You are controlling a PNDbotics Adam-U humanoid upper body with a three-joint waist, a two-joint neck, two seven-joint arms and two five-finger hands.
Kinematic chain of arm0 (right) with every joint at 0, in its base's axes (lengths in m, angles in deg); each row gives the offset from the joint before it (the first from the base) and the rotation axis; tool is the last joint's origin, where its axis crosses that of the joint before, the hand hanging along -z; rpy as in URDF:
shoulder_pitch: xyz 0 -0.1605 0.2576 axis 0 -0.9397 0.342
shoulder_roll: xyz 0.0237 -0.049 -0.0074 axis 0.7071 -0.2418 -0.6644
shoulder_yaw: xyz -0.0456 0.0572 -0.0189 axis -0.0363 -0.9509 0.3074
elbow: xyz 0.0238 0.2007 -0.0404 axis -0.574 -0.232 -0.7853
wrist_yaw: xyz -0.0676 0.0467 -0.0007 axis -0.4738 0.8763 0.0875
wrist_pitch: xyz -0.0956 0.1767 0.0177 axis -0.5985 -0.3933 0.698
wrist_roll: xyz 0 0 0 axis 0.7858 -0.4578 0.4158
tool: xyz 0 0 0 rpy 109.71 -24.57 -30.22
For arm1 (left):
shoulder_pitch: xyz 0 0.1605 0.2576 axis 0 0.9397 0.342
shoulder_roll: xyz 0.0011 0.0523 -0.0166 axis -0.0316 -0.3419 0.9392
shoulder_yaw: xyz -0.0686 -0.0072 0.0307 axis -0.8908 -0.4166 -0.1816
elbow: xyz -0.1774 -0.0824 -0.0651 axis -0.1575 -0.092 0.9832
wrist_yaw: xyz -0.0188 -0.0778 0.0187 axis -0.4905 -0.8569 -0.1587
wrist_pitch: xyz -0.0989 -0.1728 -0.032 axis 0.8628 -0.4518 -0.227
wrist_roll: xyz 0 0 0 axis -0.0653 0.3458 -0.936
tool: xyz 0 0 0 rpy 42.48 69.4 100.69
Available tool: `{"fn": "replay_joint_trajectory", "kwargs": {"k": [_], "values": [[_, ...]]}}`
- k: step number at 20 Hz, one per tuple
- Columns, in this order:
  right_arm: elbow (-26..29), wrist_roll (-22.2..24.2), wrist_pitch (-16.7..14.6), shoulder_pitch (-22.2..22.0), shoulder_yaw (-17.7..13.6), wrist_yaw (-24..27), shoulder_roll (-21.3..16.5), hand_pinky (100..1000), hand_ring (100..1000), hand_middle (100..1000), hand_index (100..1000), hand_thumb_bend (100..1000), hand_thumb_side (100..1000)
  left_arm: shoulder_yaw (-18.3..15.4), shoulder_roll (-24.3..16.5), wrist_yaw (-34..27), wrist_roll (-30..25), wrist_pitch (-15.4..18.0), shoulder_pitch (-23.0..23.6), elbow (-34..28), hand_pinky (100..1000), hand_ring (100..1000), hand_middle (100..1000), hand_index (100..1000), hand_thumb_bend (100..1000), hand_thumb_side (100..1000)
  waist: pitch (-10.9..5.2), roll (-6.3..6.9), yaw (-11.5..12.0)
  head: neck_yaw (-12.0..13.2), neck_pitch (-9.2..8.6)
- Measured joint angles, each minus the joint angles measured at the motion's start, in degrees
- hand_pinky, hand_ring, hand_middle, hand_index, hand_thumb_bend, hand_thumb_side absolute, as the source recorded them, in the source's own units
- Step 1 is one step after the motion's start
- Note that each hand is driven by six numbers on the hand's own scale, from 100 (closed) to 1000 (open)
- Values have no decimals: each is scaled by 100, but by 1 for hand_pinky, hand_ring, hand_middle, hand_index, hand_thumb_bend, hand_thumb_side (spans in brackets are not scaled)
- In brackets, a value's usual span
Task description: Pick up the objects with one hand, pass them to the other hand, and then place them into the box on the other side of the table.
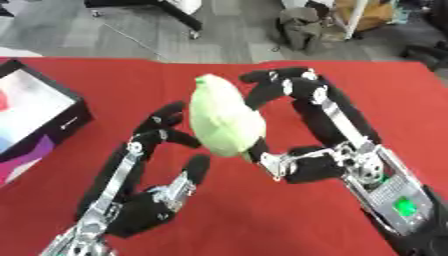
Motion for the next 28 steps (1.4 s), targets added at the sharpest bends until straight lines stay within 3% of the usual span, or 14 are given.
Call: {"fn": "replay_joint_trajectory", "kwargs": {"k": [6,14,21,28], "values": [[0,-51,-187,46,-18,-197,-59,797,552,250,346,100,100,123,49,-837,124,176,13,0,1000,948,962,652,462,789,0,-1,-9,-1,-1],[1,-32,-340,97,50,-455,-159,792,553,248,346,100,100,268,46,-1998,-215,637,-44,1,1000,953,977,667,578,836,2,-1,-10,-19,-3],[5,40,-478,155,108,-673,-193,766,557,253,348,100,100,280,42,-2261,-370,721,-73,5,1000,954,984,669,557,821,3,-1,-3,-31,-7],[18,119,-830,305,165,-1145,-192,733,564,262,352,100,100,297,44,-2302,-150,451,-224,7,1000,956,983,665,541,835,3,-8,3,-37,-11]]}}
